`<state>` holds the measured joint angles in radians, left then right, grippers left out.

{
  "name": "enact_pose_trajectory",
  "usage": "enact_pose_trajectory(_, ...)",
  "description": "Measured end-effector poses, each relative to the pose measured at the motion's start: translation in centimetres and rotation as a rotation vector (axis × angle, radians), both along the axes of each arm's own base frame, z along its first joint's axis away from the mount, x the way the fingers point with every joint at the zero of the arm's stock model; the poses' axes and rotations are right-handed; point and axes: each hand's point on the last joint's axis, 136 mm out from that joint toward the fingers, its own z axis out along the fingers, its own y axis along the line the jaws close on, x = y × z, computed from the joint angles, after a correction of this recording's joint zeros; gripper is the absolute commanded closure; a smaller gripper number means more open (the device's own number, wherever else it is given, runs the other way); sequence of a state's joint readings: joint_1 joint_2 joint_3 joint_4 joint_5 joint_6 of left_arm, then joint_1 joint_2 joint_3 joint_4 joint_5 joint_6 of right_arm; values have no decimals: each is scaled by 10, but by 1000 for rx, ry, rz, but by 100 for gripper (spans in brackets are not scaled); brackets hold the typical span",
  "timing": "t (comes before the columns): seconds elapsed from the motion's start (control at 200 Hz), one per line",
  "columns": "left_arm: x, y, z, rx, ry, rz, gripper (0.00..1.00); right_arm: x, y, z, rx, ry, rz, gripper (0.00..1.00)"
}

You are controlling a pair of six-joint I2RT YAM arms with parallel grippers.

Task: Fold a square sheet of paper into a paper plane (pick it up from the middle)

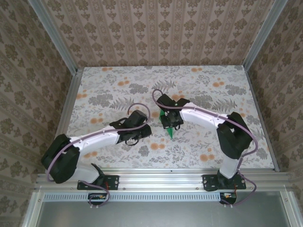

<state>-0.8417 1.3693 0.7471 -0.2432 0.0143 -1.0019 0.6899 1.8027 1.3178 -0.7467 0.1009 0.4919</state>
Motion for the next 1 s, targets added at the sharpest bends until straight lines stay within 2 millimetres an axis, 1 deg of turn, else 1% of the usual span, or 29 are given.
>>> enact_pose_trajectory(0.13,-1,8,10,-6,-34,18,73,9,-6,-21,-50,55,-7,87)
enact_pose_trajectory(0.22,-1,12,15,-9,-50,26,72,13,-5,-31,-69,79,-5,83)
enact_pose_trajectory(0.27,-2,13,17,-11,-56,28,72,15,-3,-34,-73,87,-4,83)
enact_pose_trajectory(0.31,-2,15,19,-12,-59,30,72,16,-2,-36,-76,90,-2,81)
enact_pose_trajectory(0.385,-2,17,21,-11,-61,36,71,17,-1,-38,-79,93,1,74)
enact_pose_trajectory(0.52,-2,20,20,-4,-62,41,71,18,0,-40,-81,96,6,71)
enact_pose_trajectory(0.765,-3,23,19,6,-55,45,70,15,-1,-57,-102,134,11,68)
enact_pose_trajectory(0.995,-3,24,18,10,-52,48,69,16,0,-58,-103,137,9,67)
